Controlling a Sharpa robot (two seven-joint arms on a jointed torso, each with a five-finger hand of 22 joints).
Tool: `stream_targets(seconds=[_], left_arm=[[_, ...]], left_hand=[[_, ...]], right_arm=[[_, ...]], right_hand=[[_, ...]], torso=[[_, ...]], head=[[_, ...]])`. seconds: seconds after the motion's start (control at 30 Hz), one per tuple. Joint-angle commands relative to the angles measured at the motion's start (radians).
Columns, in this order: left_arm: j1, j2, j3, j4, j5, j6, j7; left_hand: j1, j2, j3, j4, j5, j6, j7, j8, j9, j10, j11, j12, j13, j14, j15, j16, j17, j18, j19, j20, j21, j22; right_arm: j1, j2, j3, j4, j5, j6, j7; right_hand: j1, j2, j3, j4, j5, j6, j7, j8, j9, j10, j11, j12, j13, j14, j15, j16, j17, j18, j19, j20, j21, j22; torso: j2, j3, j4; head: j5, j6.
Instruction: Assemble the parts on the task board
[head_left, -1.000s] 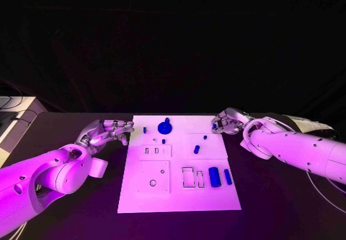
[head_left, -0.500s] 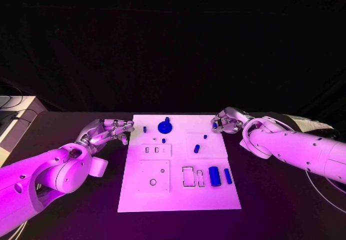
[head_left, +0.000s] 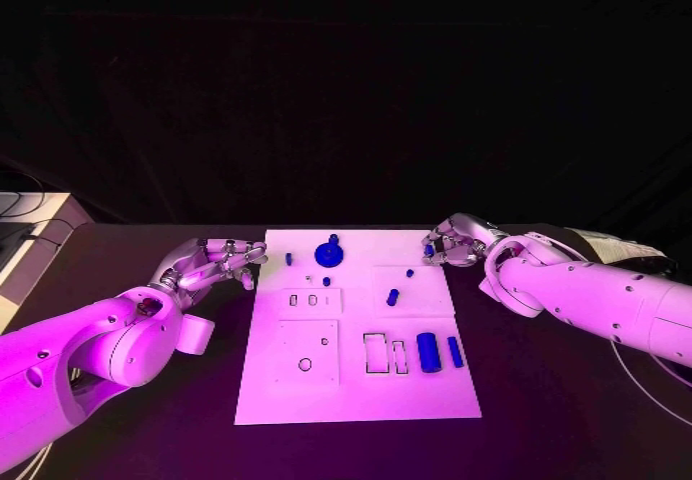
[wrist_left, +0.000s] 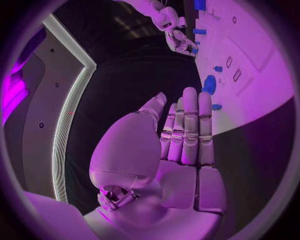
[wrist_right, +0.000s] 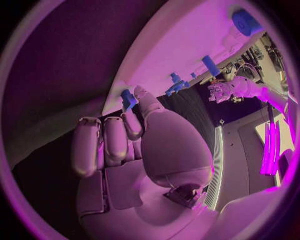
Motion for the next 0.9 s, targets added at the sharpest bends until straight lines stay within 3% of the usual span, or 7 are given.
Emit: stream_targets(seconds=[0.03, 0.1, 0.27, 0.43, 0.47, 0.7, 0.9], left_arm=[[0.000, 0.001, 0.001, 0.001, -0.006, 0.018, 0.002], [0.000, 0.002, 0.001, 0.001, -0.006, 0.018, 0.002], [0.000, 0.002, 0.001, 0.001, -0.007, 0.019, 0.001], [0.000, 0.002, 0.001, 0.000, -0.007, 0.018, 0.001], [0.000, 0.002, 0.001, 0.000, -0.007, 0.018, 0.001], [0.000, 0.003, 0.001, 0.000, -0.007, 0.018, 0.001], [0.000, 0.003, 0.001, 0.000, -0.007, 0.017, 0.001]], left_hand=[[0.003, 0.004, -0.005, 0.000, -0.004, 0.000, 0.002, 0.001, 0.000, -0.001, 0.000, 0.002, 0.000, -0.003, 0.002, -0.004, -0.001, 0.011, -0.003, -0.001, 0.000, -0.001], [0.003, 0.004, -0.005, 0.000, -0.004, 0.000, 0.002, 0.001, 0.000, -0.001, 0.000, 0.002, 0.000, -0.003, 0.002, -0.004, -0.001, 0.011, -0.003, -0.001, 0.000, -0.001], [0.003, 0.004, -0.005, 0.000, -0.004, 0.000, 0.002, 0.001, 0.000, -0.001, 0.000, 0.002, 0.000, -0.003, 0.002, -0.004, -0.001, 0.011, -0.003, -0.001, 0.000, -0.001], [0.003, 0.004, -0.005, 0.000, -0.004, 0.000, 0.002, 0.001, 0.000, -0.001, 0.000, 0.002, 0.000, -0.003, 0.002, -0.004, -0.001, 0.011, -0.003, -0.001, 0.000, -0.001], [0.003, 0.004, -0.005, 0.000, -0.004, 0.000, 0.002, 0.001, 0.000, -0.001, 0.000, 0.002, 0.000, -0.003, 0.002, -0.004, -0.001, 0.011, -0.003, -0.001, 0.000, -0.001], [0.003, 0.004, -0.005, 0.000, -0.004, 0.000, 0.002, 0.001, 0.000, -0.001, 0.000, 0.002, 0.000, -0.003, 0.002, -0.004, -0.001, 0.011, -0.003, -0.001, 0.000, -0.001], [0.003, 0.004, -0.005, 0.000, -0.004, 0.000, 0.002, 0.001, 0.000, -0.001, 0.000, 0.002, 0.000, -0.003, 0.002, -0.004, -0.001, 0.011, -0.003, -0.001, 0.000, -0.001]], right_arm=[[0.000, -0.002, 0.000, 0.001, -0.005, -0.003, -0.003], [0.000, -0.003, 0.000, 0.001, -0.005, -0.004, -0.003], [0.000, -0.004, 0.000, 0.001, -0.005, -0.007, -0.001], [0.000, -0.006, 0.000, 0.002, -0.005, -0.011, 0.002], [0.000, -0.006, 0.000, 0.002, -0.005, -0.011, 0.002], [0.000, -0.007, 0.000, 0.005, -0.004, -0.012, 0.007], [0.000, -0.007, 0.000, 0.009, -0.004, -0.022, 0.013]], right_hand=[[0.003, -0.014, -0.013, 0.004, -0.008, -0.015, 0.003, 0.000, 0.001, -0.009, 0.003, -0.006, 0.003, 0.000, 0.009, -0.005, 0.001, -0.002, 0.047, 0.009, -0.005, 0.190], [0.003, -0.014, -0.013, 0.004, -0.008, -0.016, 0.003, 0.000, 0.001, -0.009, 0.003, -0.006, 0.003, 0.000, 0.009, -0.005, 0.001, -0.002, 0.047, 0.009, -0.005, 0.190], [0.019, 0.013, -0.008, 0.007, -0.024, 0.020, -0.008, 0.006, 0.001, -0.005, -0.004, 0.002, 0.004, 0.000, 0.004, -0.003, 0.001, -0.002, 0.048, 0.007, -0.004, 0.191], [0.028, 0.049, 0.018, 0.002, -0.066, 0.071, -0.030, 0.023, 0.004, 0.000, -0.017, 0.009, 0.008, 0.000, -0.005, -0.006, 0.001, -0.003, 0.048, 0.001, -0.003, 0.191], [0.027, 0.055, 0.021, 0.001, -0.068, 0.092, -0.041, 0.033, 0.006, 0.002, -0.023, 0.010, 0.010, 0.000, -0.009, -0.006, 0.000, -0.004, 0.048, -0.001, -0.003, 0.191], [0.017, 0.059, 0.021, -0.005, -0.082, 0.107, -0.051, 0.035, 0.003, 0.006, -0.031, 0.005, 0.012, 0.001, -0.019, -0.011, 0.001, -0.008, 0.047, -0.014, -0.004, 0.191], [0.019, 0.079, 0.029, -0.016, -0.088, 0.125, -0.063, 0.040, 0.004, 0.013, -0.038, 0.004, 0.016, 0.002, -0.025, -0.014, 0.003, -0.011, 0.047, -0.021, -0.003, 0.191]], torso=[[0.000, -0.0001, -0.0013], [0.000, -0.0002, -0.0012], [0.000, -0.0004, -0.0003], [0.000, -0.0007, 0.0008], [0.000, -0.0007, 0.0008], [0.000, -0.0007, -0.0002], [-0.001, -0.0007, 0.0000]], head=[[0.000, -0.001], [0.000, 0.000], [-0.002, -0.002], [-0.002, -0.003], [-0.002, -0.003], [0.000, -0.004], [0.001, -0.005]])
